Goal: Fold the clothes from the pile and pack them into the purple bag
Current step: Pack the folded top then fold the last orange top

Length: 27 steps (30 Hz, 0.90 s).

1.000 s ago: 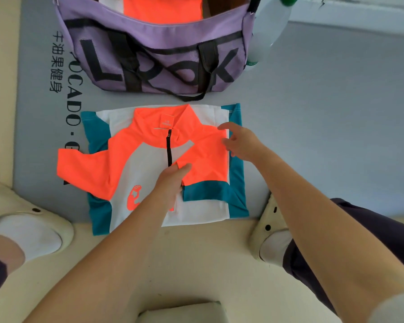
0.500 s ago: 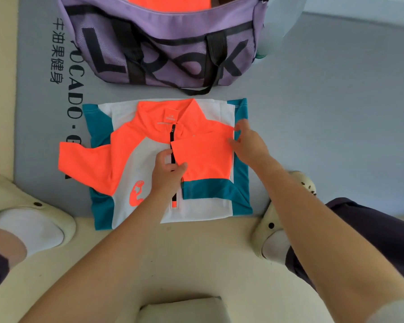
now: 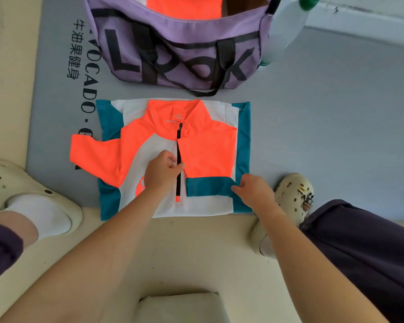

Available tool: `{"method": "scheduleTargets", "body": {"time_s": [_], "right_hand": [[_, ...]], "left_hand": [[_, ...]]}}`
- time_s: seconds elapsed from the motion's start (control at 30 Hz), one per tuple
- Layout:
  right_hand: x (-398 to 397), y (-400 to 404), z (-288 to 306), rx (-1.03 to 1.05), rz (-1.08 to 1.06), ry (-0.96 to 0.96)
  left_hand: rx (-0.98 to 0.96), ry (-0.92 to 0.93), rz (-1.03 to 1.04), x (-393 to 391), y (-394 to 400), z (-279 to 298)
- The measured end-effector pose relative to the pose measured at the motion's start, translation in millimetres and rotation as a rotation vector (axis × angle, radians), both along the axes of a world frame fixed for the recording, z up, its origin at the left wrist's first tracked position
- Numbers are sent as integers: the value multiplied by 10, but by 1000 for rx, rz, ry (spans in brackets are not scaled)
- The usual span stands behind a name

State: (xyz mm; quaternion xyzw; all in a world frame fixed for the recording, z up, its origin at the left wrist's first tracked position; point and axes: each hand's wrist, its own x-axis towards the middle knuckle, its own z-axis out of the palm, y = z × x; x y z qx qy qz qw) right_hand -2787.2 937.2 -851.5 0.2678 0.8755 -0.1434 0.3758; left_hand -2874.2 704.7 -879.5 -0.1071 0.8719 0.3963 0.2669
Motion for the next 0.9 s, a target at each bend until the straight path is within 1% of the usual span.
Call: {"method": "scheduleTargets", "body": {"time_s": [0.07, 0.17, 0.23, 0.27, 0.33, 0.4, 0.43, 0.47, 0.53, 0.6, 0.7, 0.77, 0.9], "right_hand": [[-170, -186, 74, -18, 32, 102], [-479, -588, 98, -185, 52, 265], [-661, -891, 41, -289, 65, 295], [-729, -1030, -4, -323, 78, 293], [-815, -1257, -120, -360, 93, 276], [-851, -1396, -235, -346, 87, 249], [-861, -1438, -282, -316, 86, 236], [-864, -1459, -320, -284, 84, 230], [-867, -1474, -373, -250, 82, 237], [-878, -1462, -396, -247, 91, 235], [-916, -1429, -412, -240, 114, 203], [-939, -1427, -413, -230, 118, 181], [-956, -1450, -419, -214, 132, 152]], "left_hand": [[-77, 89, 26, -96, -205, 38], [-196, 248, 137, -288, -644, 78], [-298, 254, 157, -448, -961, 90], [-347, 237, 127, -527, -1104, 87], [-416, 215, -34, -660, -1346, 56], [-463, 194, -224, -761, -1508, 19], [-490, 186, -280, -804, -1564, 8], [-526, 185, -301, -847, -1607, 1], [-620, 178, -277, -922, -1669, -6], [-678, 121, -238, -970, -1723, -3], [-632, -93, -200, -1033, -1813, -12], [-483, -185, -127, -1058, -1888, -2], [-88, -120, 163, -1011, -2157, 73]]}}
